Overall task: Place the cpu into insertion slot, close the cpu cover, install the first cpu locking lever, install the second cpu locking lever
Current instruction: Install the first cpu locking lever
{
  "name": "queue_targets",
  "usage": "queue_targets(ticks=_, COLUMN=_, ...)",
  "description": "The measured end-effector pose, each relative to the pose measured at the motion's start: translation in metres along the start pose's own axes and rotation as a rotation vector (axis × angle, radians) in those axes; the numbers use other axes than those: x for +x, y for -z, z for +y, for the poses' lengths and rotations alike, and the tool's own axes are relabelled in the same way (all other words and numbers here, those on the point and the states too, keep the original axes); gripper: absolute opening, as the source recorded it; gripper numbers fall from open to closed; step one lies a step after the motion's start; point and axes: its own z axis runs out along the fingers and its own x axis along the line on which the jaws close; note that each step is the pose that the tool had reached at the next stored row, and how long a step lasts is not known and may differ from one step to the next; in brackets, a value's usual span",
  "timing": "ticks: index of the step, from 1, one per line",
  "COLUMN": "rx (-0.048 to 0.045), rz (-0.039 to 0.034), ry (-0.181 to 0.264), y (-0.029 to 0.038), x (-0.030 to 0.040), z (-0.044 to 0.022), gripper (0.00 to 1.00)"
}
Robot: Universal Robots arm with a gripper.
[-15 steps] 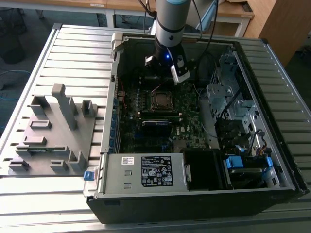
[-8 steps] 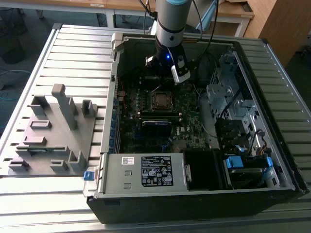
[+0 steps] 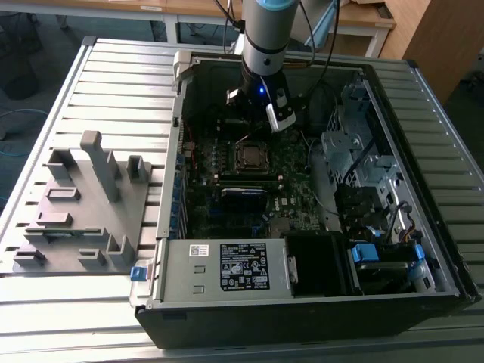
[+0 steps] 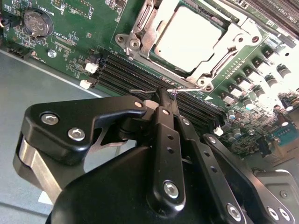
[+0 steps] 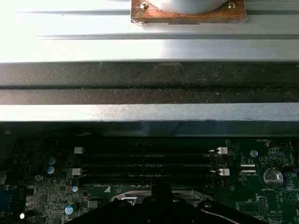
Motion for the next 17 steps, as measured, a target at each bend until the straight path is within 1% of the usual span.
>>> queue_targets(ticks=5, rx=0.0003, rz=0.0001, ry=0.000, y=-0.0013, x=-0.0002, z=-0.0003, gripper=0.10)
queue_targets(ticks=7, rx=0.0001, rz=0.0000, ry=0.000, y=-0.0029, x=-0.0002, z=-0.0007, gripper=0.10)
queue_targets(ticks=12, rx=-0.0002, rz=-0.0001, ry=0.000, y=-0.0034, x=-0.0003, z=-0.0008, gripper=0.10)
queue_targets(ticks=17, rx=-0.0001, rz=0.0000, ry=0.000, y=-0.0065, x=-0.0002, z=-0.0016, gripper=0.10)
